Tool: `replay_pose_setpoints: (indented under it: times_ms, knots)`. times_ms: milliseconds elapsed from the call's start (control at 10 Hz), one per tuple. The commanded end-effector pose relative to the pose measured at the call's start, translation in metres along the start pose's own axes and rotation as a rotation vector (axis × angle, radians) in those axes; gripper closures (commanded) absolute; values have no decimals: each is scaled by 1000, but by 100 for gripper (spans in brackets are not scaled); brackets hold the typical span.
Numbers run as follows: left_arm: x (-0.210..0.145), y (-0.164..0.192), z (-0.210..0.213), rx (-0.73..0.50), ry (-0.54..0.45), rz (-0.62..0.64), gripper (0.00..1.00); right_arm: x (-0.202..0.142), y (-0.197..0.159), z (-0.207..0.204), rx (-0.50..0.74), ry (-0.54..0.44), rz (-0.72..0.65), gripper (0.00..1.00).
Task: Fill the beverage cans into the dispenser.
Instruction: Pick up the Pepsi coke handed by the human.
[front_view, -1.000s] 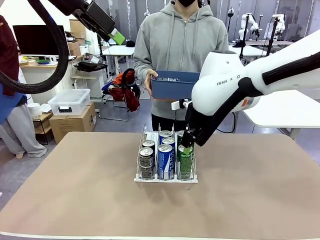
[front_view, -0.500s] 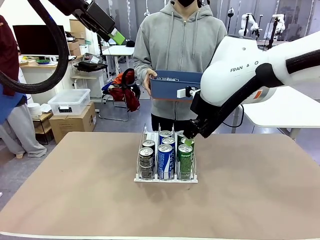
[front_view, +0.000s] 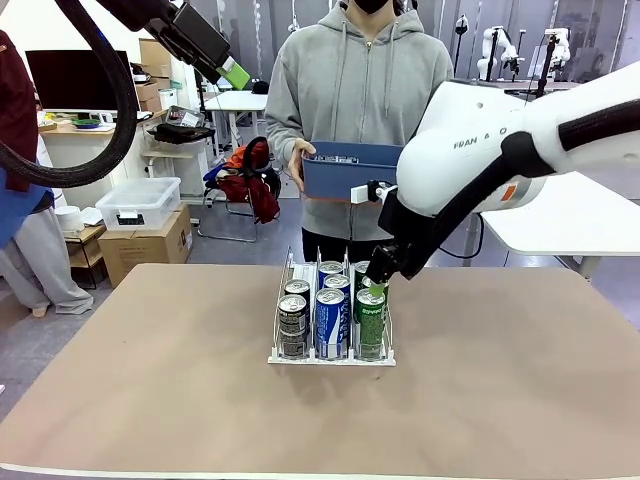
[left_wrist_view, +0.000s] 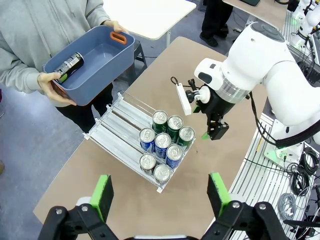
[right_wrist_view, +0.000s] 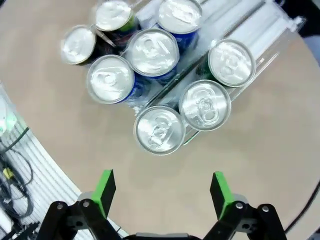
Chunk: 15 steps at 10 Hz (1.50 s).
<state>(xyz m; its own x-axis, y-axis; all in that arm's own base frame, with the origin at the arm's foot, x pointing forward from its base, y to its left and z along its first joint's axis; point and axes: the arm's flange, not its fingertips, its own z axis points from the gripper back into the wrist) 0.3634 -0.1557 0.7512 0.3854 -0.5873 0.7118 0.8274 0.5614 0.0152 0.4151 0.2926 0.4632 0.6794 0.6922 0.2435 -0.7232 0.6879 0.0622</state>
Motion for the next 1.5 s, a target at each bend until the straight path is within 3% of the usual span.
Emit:
replay_pose_setpoints:
  times_ms: [0, 500, 1200, 1400]
  knots:
    - [-2, 1, 0, -6, 1, 7, 0, -15, -8, 40, 124, -13, 198, 0]
    - [-2, 1, 0, -6, 1, 7, 0, -27, -75, 137, 202, -199, 224, 0]
    - [-2, 1, 0, -6, 1, 7, 0, -58, -106, 264, 9, -482, -22, 0]
    - [-2, 1, 0, -6, 1, 7, 0, -60, -110, 293, 14, -519, -1, 0]
